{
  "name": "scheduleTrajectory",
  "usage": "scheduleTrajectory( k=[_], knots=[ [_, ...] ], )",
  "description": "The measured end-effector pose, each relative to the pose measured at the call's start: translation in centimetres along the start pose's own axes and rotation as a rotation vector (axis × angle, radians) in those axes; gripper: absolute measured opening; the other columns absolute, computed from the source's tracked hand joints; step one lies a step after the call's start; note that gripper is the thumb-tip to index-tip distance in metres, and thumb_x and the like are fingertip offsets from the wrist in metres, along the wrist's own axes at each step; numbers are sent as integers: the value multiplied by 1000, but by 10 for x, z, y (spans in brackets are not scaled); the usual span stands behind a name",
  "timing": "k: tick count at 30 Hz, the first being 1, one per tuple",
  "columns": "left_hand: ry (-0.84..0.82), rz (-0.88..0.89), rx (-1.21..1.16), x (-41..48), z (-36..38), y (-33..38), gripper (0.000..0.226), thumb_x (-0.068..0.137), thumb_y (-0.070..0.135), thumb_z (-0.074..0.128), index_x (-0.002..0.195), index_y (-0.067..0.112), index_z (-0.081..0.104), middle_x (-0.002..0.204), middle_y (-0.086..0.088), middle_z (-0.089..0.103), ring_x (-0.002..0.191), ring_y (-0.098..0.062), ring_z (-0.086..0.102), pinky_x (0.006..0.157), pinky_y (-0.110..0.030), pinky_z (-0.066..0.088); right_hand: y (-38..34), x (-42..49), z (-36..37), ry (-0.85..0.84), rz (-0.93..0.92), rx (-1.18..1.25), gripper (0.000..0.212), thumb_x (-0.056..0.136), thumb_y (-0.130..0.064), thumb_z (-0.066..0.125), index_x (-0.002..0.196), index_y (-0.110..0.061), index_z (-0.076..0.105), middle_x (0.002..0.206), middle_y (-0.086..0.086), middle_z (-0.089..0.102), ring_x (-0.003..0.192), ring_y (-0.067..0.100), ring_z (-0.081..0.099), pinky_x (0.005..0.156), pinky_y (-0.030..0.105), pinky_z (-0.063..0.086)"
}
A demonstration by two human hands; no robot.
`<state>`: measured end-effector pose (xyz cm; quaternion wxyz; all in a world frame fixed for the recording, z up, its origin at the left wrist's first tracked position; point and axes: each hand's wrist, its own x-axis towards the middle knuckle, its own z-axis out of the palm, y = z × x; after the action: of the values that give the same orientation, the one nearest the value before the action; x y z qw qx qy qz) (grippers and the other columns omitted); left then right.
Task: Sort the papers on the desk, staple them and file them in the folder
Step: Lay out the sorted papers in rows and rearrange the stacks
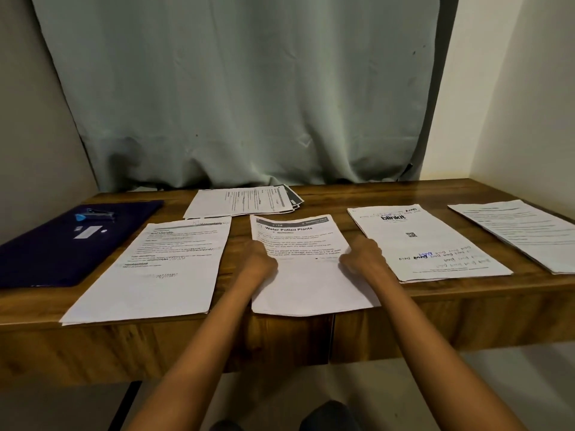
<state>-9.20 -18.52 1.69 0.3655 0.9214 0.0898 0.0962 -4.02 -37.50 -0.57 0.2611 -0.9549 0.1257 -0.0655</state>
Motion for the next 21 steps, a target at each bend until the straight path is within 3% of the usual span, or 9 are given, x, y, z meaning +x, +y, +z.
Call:
scheduleTrajectory(
  k=[3, 5, 9, 13, 16, 18, 21],
  knots=[
    [53, 33, 57, -5, 3, -9, 44, 90, -3, 49, 133, 5, 46, 136, -6, 52, 121, -23, 50, 69, -1, 21, -7, 3, -8, -65, -33, -1, 28, 82, -14, 62, 108, -6, 62, 119, 14, 60, 109, 33, 58, 90, 36, 50],
    [78, 28, 108, -7, 4, -12, 51, 88, -2, 51, 137, 1, 38, 138, -8, 48, 124, -24, 48, 71, -3, 22, -18, 11, -13, -73, -40, 43, 33, 82, -15, 63, 113, -4, 61, 119, 15, 60, 109, 33, 58, 90, 37, 50],
    [76, -36, 210, -10, 7, -11, 56, 88, 4, 57, 137, -1, 31, 136, -16, 42, 123, -28, 47, 89, -24, 40, -39, 23, -3, -72, -82, 82, 47, 83, -38, 64, 121, -10, 58, 131, 15, 52, 117, 35, 51, 95, 42, 48],
    [89, -131, 495, -2, 4, -5, 66, 87, 16, 63, 138, 1, 25, 140, -17, 33, 132, -34, 33, 100, -40, 39, -38, 20, 21, 61, -73, 79, 49, 87, -42, 63, 120, -7, 57, 136, 17, 43, 123, 36, 41, 101, 42, 36],
    [142, -3, 563, 19, 1, -3, 55, 89, 16, 57, 136, 1, 32, 138, -17, 38, 129, -34, 35, 100, -40, 37, -33, 21, 33, 160, -89, 125, 45, 90, -36, 61, 124, -7, 55, 137, 15, 43, 124, 33, 39, 103, 41, 32],
    [165, 156, 459, 41, 1, -1, 48, 91, 17, 53, 133, 3, 37, 137, -17, 41, 126, -34, 38, 102, -41, 36, -32, 23, 34, 179, -103, 155, 46, 88, -32, 64, 127, -10, 54, 138, 13, 44, 125, 32, 40, 103, 41, 33],
    [31, 302, 248, 70, 1, 11, 50, 94, 27, 55, 138, 10, 38, 144, -12, 40, 131, -30, 38, 106, -41, 35, -30, 26, 36, 213, -108, 231, 44, 85, -26, 69, 125, -15, 55, 134, 9, 49, 123, 30, 43, 101, 39, 37]
  ],
)
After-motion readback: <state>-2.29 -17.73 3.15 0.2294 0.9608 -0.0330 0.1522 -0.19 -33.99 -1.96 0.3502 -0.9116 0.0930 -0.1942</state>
